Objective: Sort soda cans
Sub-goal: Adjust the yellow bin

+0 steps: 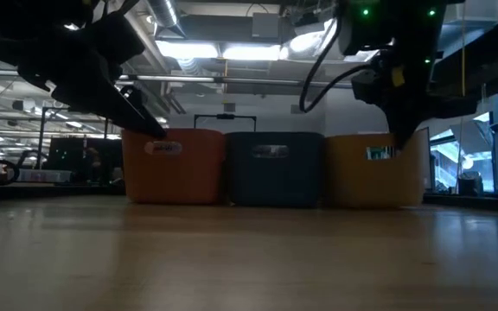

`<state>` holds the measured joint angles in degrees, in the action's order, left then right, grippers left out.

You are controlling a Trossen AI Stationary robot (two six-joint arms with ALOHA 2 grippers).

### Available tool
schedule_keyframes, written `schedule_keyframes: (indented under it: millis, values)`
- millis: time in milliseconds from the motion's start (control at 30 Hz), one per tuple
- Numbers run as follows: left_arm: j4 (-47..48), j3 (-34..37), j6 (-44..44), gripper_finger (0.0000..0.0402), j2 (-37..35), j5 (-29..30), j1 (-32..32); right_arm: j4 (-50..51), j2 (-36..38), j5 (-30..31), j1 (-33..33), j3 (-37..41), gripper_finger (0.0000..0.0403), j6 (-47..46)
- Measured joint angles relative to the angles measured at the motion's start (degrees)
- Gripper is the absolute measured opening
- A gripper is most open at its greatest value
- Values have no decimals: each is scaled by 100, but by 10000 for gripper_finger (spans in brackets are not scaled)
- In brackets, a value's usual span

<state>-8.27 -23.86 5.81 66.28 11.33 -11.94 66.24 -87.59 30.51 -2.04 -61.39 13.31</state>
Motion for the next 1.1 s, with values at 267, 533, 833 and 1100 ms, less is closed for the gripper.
schedule_keyframes:
  millis: [267,533,833,1100]
  values:
    - [-70,0,-281,347,0,0,0,-441,-4,4,-9,0,1,464]
    - [-127,0,-479,347,0,0,0,-776,-46,111,-3,0,9,879]
    - [-133,0,-497,347,0,1,0,-787,-295,97,-20,-24,19,458]
    - [-132,0,-444,347,0,0,0,-597,-301,-33,-15,-191,65,-50]
